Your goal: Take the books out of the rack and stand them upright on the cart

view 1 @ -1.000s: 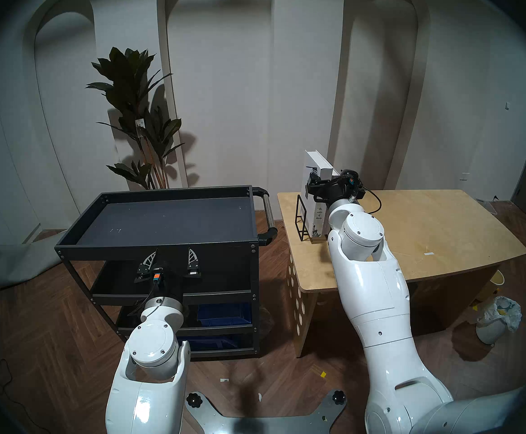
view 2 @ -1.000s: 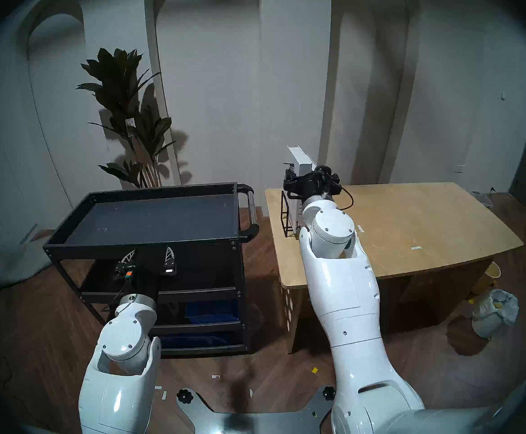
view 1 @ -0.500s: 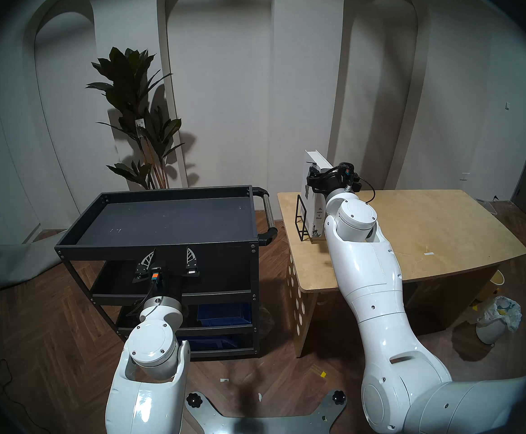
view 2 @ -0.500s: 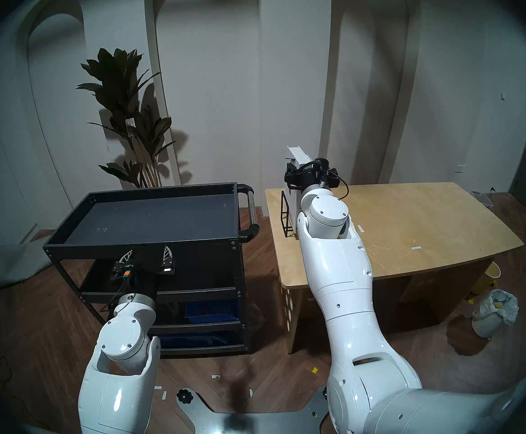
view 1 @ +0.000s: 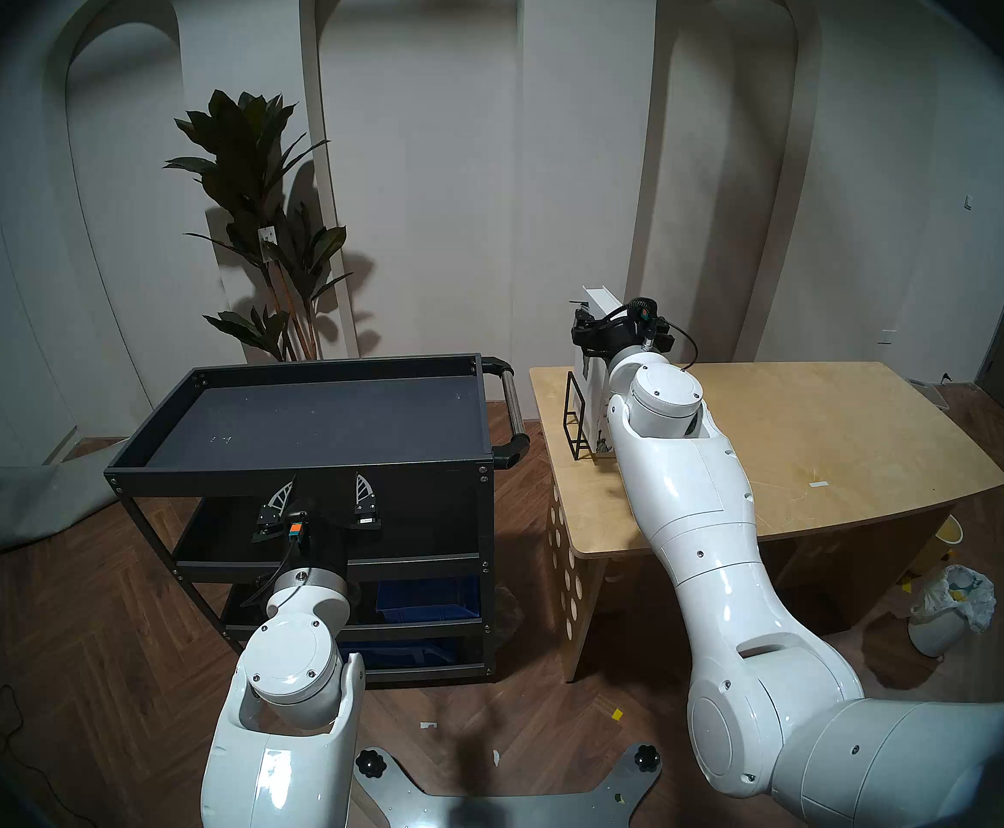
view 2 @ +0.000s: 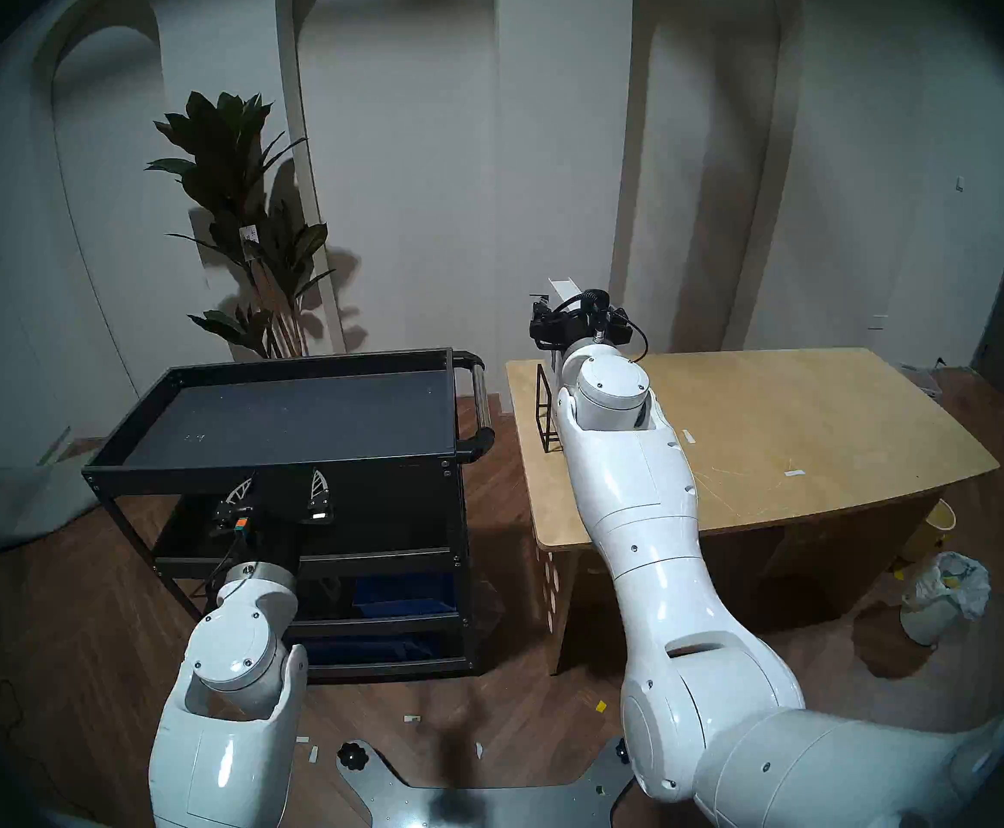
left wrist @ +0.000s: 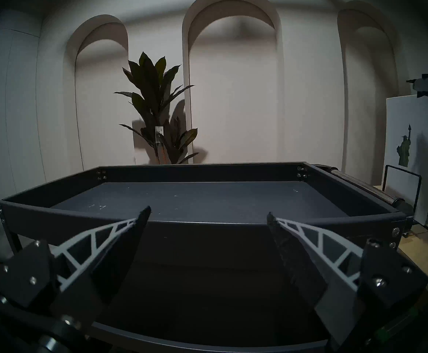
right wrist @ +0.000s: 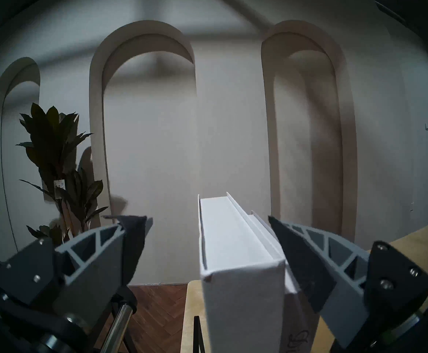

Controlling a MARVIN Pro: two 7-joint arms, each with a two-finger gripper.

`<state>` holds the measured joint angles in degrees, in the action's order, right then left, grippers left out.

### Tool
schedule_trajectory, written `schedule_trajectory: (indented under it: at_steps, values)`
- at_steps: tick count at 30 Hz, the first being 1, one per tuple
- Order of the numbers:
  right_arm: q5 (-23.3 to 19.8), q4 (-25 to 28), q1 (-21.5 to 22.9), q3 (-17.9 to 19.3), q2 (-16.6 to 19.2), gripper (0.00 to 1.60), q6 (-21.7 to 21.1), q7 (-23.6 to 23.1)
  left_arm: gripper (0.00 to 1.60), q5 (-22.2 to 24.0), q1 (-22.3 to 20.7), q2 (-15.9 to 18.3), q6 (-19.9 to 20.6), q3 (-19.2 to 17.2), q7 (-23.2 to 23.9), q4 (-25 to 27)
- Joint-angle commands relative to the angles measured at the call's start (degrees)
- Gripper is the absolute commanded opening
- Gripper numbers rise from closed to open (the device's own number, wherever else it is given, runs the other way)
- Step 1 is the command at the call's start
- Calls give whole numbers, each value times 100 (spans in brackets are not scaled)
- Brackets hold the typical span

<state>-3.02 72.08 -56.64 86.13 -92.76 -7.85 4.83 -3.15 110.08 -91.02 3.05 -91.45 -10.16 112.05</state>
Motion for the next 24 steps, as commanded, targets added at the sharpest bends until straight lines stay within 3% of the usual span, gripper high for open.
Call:
schedule_trajectory:
  at_steps: [1, 24]
  values:
    - [50, 62, 232, 16, -33, 160, 20, 117, 160, 13, 17, -4, 12, 0, -1, 182]
    - [95, -410, 349, 34, -6, 160, 86, 222, 160, 11, 25, -2, 15, 56, -86, 176]
